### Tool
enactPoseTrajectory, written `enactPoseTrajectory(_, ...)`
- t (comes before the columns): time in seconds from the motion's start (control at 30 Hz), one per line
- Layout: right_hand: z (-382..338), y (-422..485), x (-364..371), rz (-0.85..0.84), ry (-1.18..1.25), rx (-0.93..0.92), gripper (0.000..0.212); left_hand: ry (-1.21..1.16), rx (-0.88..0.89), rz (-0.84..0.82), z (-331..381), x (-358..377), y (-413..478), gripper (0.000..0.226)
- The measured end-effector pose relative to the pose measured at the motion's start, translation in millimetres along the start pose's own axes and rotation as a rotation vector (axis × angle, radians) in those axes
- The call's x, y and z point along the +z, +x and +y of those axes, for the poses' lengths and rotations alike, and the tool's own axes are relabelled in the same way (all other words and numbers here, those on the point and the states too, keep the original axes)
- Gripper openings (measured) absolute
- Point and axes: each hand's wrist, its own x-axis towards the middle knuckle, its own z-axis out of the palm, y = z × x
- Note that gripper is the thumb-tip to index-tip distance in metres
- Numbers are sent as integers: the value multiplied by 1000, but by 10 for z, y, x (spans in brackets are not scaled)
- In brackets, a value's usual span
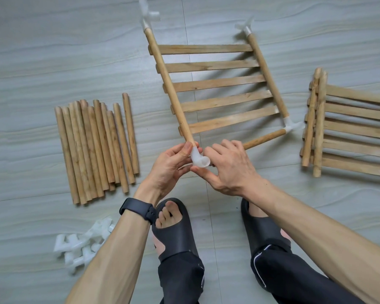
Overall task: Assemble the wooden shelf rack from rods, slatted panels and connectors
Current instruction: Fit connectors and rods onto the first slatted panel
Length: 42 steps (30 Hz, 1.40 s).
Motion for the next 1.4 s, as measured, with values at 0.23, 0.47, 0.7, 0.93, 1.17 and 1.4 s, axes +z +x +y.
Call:
enactPoseTrajectory(0.23, -28, 149, -279, 13, 89, 24, 47, 74, 114, -66, 275, 164, -1, 21)
enactPoseTrajectory(0.47, -179, 197, -518, 240, 322, 14, 56, 195, 307, -21, 537, 475, -184, 27)
enactPoseTrajectory(0.7, 141, 198, -533, 99, 214, 178, 85, 392, 265, 129, 479, 310, -214, 35)
enactPoseTrajectory(0.93, 877, 220, -198, -510, -279, 332, 119, 365, -18, 370, 132, -567, -195, 29)
enactPoseTrajectory(1.17, 902, 232, -119, -469, -558, 190, 92, 800, 157, 570, 100, -633, -117, 76)
enactPoseTrajectory(1.4, 953, 122, -294, -503, -594, 147, 87, 2256, 195, 215, -31, -467, 153, 102)
